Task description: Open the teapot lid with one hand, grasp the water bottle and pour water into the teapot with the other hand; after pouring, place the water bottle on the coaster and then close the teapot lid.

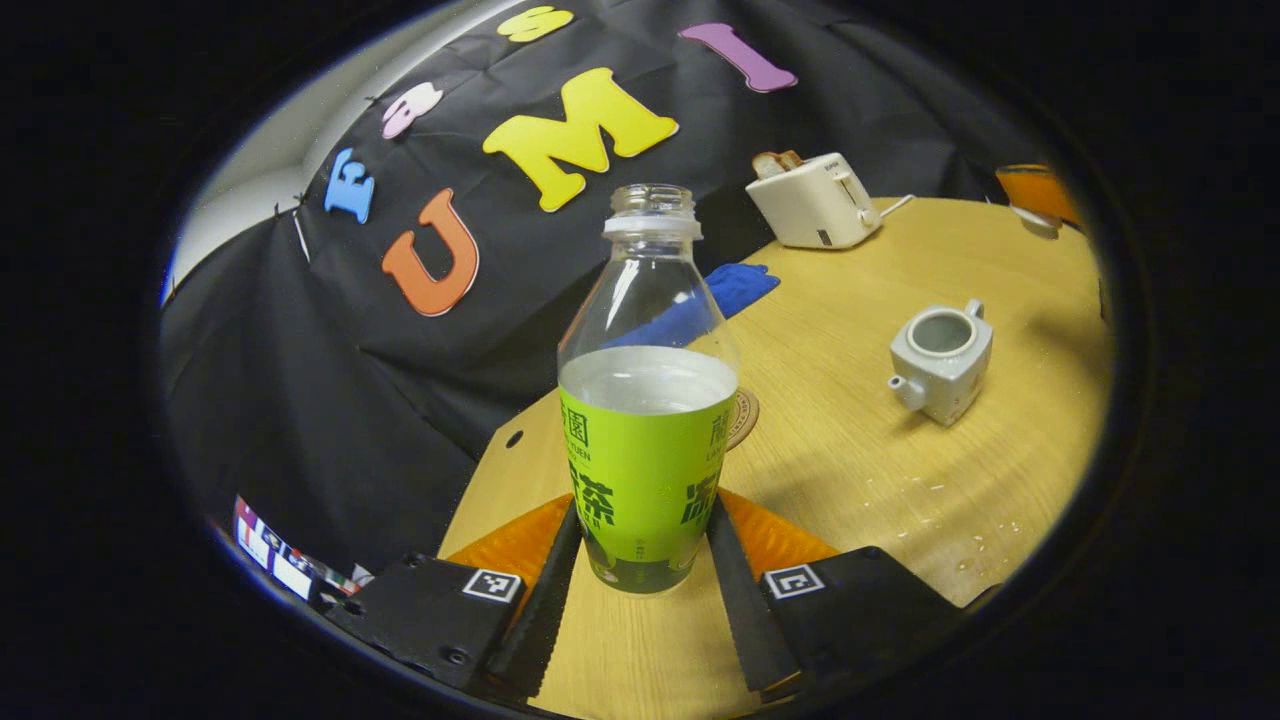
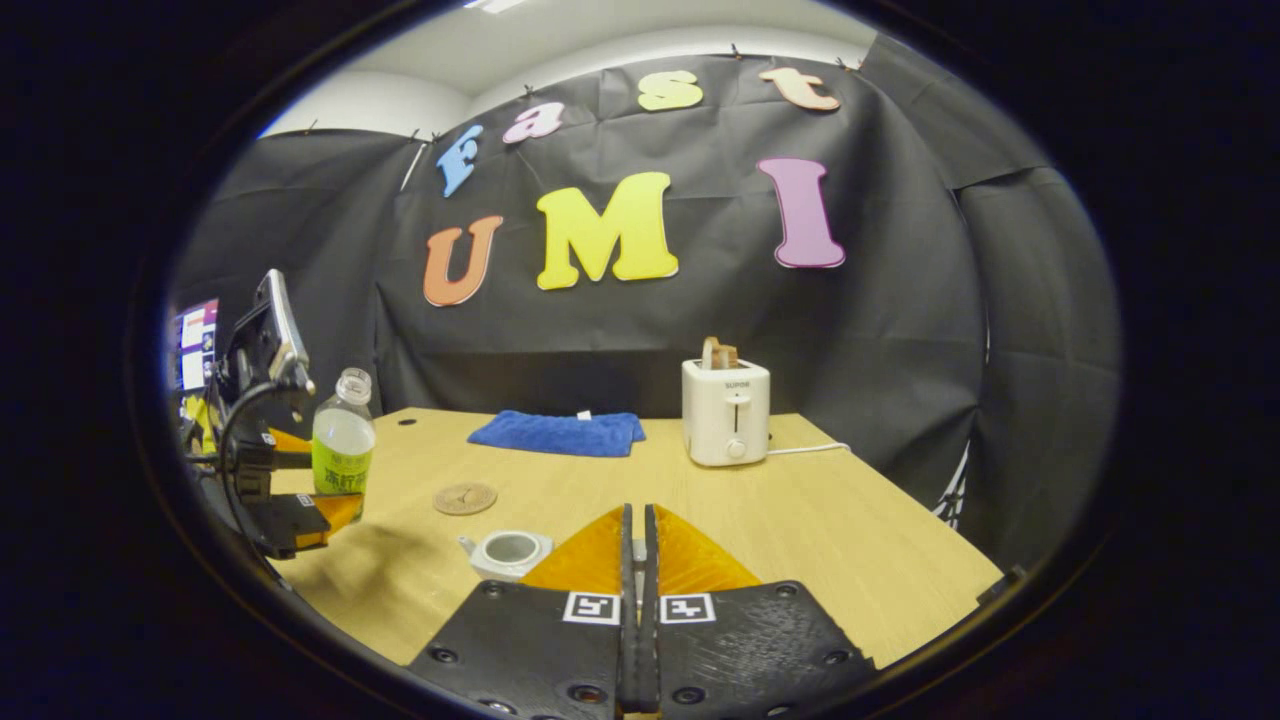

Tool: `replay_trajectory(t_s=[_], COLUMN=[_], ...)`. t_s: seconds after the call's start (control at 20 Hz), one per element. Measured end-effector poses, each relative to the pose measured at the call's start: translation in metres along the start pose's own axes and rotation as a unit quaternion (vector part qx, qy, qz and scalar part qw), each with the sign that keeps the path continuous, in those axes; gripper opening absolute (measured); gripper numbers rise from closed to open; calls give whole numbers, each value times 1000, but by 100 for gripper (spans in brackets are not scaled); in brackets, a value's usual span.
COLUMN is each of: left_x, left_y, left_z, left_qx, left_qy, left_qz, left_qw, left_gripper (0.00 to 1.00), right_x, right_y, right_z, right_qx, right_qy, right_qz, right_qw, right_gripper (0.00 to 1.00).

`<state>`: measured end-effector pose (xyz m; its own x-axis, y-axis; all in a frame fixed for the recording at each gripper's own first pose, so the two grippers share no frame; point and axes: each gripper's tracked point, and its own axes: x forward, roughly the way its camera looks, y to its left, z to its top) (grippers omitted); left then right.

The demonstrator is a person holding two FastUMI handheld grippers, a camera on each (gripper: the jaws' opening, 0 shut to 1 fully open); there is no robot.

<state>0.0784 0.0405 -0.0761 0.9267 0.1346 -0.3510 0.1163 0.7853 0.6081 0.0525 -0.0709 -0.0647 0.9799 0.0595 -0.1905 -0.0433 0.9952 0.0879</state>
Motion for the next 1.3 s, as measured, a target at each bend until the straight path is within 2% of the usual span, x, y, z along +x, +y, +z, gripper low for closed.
replay_trajectory(t_s=[0.3,0.45,0.75,0.95,1.05,1.3], left_x=[0,4,4,5,5,5], left_y=[1,-1,-7,-3,-3,-7], left_z=[4,12,27,37,42,50], left_qx=[131,205,302,373,397,419], left_qy=[17,20,24,28,30,33], left_qz=[13,16,18,33,37,34], left_qw=[991,978,953,927,917,907], left_gripper=[73,72,72,72,72,72], right_x=[-1,-3,-4,-7,-7,-10], right_y=[-12,-18,-33,-42,-46,-53], right_z=[-7,-12,-21,-24,-26,-32], right_qx=[5,8,15,20,21,26], right_qy=[5,8,13,12,13,16], right_qz=[-3,-3,-9,-11,-14,-16], right_qw=[1000,1000,1000,1000,1000,999], right_gripper=[0,0,0,0,0,0])
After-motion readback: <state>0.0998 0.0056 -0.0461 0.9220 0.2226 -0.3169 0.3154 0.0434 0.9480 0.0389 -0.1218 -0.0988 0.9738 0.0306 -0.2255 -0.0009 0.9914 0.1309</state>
